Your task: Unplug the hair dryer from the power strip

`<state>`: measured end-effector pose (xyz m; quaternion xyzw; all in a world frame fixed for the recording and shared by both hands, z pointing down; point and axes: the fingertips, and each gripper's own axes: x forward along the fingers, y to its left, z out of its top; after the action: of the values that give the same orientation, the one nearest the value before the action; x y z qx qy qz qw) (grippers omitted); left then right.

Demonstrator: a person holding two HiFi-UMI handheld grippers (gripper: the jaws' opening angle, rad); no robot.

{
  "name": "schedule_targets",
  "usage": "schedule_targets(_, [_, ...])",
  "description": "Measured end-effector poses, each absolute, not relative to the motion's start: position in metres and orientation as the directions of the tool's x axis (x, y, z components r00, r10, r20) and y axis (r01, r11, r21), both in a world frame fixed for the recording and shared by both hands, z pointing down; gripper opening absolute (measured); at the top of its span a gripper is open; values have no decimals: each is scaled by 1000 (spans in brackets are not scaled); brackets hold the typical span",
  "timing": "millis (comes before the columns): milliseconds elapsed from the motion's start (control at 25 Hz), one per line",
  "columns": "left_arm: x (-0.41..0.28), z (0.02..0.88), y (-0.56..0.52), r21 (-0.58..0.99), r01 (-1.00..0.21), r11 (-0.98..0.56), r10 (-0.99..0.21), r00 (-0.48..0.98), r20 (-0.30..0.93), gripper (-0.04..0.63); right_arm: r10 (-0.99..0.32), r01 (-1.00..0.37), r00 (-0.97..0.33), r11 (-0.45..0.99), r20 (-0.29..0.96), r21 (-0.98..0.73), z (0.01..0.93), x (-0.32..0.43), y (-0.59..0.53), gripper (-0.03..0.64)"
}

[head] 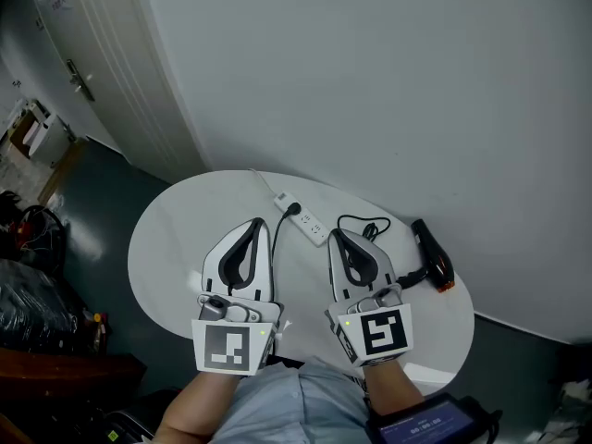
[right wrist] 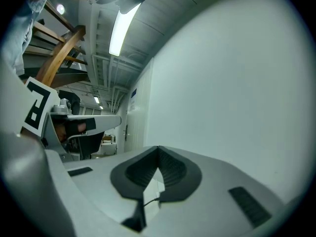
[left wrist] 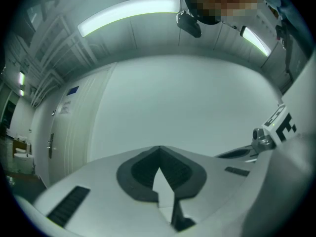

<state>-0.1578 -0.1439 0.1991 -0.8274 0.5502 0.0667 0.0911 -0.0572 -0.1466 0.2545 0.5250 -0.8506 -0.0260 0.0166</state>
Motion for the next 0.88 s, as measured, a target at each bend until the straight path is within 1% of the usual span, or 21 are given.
schedule_targets(120, [-162,202,-142,-19,-924,-381,-907,377,-189,-2,-898,-895,-440,438,-9,87,250,-63,-143,2])
schedule_targets(440, [-176,194,-141,-18,-917,-399,-893,393,-220,-2,-903,-899,-429,422,-39,113,237,-79,-139,0])
schedule_targets(680, [-184,194,-142,-14,-914,-406,-889,398,-224,-2,-906,-903,-421,414,-37,117,237,-86,-140,0])
schedule_targets(760, [-179,197,-148,-15,-914,-406,-890,399,-219,-2,-907,-903,-420,414,-34,113,240,-80,-145,0])
schedule_targets(880, [-154,204,-170,-19,-916,-401,-896,397,-202,-2,-906,-903,-423,419,-25,99,247,-56,-168,0])
